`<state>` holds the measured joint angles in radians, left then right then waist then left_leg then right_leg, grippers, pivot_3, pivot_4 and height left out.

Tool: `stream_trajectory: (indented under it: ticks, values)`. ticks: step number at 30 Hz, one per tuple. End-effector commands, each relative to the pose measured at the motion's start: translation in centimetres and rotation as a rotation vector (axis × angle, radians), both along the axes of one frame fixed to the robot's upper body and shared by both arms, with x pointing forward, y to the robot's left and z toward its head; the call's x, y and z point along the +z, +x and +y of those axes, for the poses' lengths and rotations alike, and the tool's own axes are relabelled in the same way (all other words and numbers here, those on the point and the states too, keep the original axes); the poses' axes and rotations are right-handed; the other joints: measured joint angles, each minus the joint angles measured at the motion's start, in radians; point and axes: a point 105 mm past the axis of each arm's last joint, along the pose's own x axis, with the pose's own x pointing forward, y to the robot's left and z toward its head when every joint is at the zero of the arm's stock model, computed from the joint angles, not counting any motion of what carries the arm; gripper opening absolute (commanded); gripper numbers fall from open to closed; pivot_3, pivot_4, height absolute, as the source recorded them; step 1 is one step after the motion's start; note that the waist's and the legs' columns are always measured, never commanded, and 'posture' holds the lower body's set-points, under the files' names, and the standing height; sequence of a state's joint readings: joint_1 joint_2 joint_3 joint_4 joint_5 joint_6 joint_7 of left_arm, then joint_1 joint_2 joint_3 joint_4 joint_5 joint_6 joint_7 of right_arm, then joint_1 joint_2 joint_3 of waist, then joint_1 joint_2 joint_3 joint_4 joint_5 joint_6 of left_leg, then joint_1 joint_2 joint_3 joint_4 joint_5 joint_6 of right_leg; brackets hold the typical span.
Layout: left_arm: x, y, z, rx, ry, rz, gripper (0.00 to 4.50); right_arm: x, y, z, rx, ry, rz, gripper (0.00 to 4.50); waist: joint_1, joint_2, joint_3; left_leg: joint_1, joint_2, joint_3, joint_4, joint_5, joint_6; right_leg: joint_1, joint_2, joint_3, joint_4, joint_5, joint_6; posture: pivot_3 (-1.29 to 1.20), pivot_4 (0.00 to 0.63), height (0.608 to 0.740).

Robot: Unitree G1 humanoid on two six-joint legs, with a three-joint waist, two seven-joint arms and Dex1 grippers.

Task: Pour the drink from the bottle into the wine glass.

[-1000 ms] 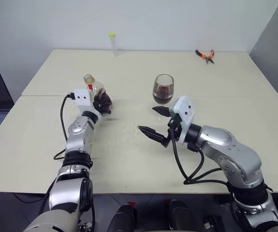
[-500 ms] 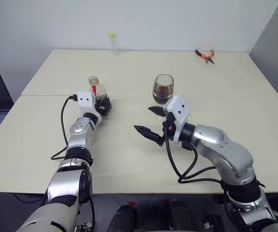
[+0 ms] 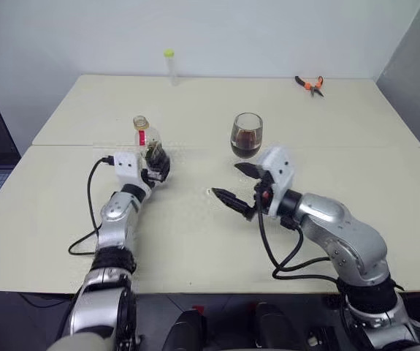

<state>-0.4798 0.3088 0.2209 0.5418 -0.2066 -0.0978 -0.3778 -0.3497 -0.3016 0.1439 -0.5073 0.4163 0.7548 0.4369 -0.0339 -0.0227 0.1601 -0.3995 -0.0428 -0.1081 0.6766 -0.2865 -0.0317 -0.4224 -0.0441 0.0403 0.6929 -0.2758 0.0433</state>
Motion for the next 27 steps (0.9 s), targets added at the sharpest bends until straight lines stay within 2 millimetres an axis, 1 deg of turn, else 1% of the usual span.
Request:
stream_trajectory:
  ticks: [1, 4, 5, 6, 8, 9, 12, 13, 19, 27]
  values:
    - [2.1, -1.9, 0.4, 0.033, -0.010, -0.060, 4.45, 0.8, -0.4, -2.4, -0.119, 0.026, -0.116, 4.50, 0.001, 0.000, 0.000, 0.000, 0.000, 0.000, 0.000, 0.000, 0.000, 0.000, 0.000, 0.000, 0.000, 0.000, 0.000, 0.00, 0.150, 0.740]
    - [2.2, -3.7, 1.0, 0.078, 0.007, -0.065, 4.45, -0.9, -0.3, -4.4, -0.234, 0.013, -0.147, 4.50, 0.003, 0.000, -0.001, 0.001, 0.000, 0.000, -0.001, 0.000, 0.000, 0.001, 0.000, 0.000, -0.001, 0.000, 0.000, 0.00, 0.150, 0.740]
    - [2.3, -4.1, 1.2, 0.104, 0.013, -0.070, 4.45, -1.4, 0.0, -5.1, -0.286, 0.027, -0.152, 4.50, 0.003, 0.000, -0.001, 0.001, 0.000, 0.000, 0.000, 0.000, 0.000, 0.001, 0.000, 0.000, 0.000, 0.000, 0.000, 0.00, 0.150, 0.740]
    - [2.3, -4.5, 1.4, 0.129, 0.024, -0.068, 4.45, -1.9, 0.7, -6.4, -0.377, 0.047, -0.165, 4.50, 0.003, 0.000, -0.001, 0.002, 0.000, 0.001, 0.000, 0.000, 0.000, 0.002, 0.000, 0.000, 0.000, 0.000, 0.000, 0.00, 0.150, 0.740]
    - [2.2, -4.9, 1.5, 0.158, 0.030, -0.055, 4.45, -2.5, 1.6, -8.0, -0.493, 0.067, -0.195, 4.50, 0.004, 0.000, -0.001, 0.004, 0.001, 0.001, -0.001, -0.001, 0.001, 0.003, 0.001, 0.000, 0.000, 0.000, 0.000, 0.00, 0.150, 0.740]
    - [2.2, -5.0, 1.5, 0.163, 0.028, -0.051, 4.45, -2.7, 1.8, -8.4, -0.522, 0.068, -0.212, 4.50, 0.004, 0.000, -0.001, 0.004, 0.000, 0.001, -0.001, -0.001, 0.001, 0.003, 0.002, 0.000, 0.000, 0.000, 0.000, 0.00, 0.150, 0.740]
    - [2.6, -5.0, 1.0, 0.168, 0.065, -0.073, 4.45, -4.3, 3.3, -10.8, -0.682, 0.101, -0.197, 4.50, 0.004, 0.000, -0.002, 0.004, 0.001, 0.002, -0.001, 0.000, 0.000, 0.003, 0.005, 0.001, 0.000, 0.000, 0.000, 0.00, 0.150, 0.740]
    - [2.8, -5.0, 0.8, 0.165, 0.071, -0.080, 4.45, -4.7, 3.6, -11.3, -0.717, 0.107, -0.193, 4.50, 0.004, 0.000, -0.002, 0.004, 0.001, 0.002, -0.001, 0.000, 0.000, 0.003, 0.005, 0.001, 0.000, 0.000, 0.000, 0.00, 0.150, 0.740]
    - [2.8, -4.6, 0.2, 0.153, 0.039, -0.084, 4.45, -5.3, 4.4, -11.8, -0.726, 0.142, -0.191, 4.50, 0.004, 0.001, -0.002, 0.004, 0.001, 0.003, -0.001, 0.000, 0.000, 0.003, 0.005, 0.002, 0.000, 0.000, 0.000, 0.00, 0.150, 0.740]
    - [1.5, -5.2, -0.8, 0.083, 0.067, -0.043, 4.45, -5.2, 4.3, -12.2, -0.740, 0.152, -0.199, 4.50, 0.003, 0.001, -0.002, 0.004, 0.001, 0.003, -0.001, 0.000, 0.000, 0.003, 0.006, 0.002, 0.000, 0.000, 0.000, 0.00, 0.150, 0.740]
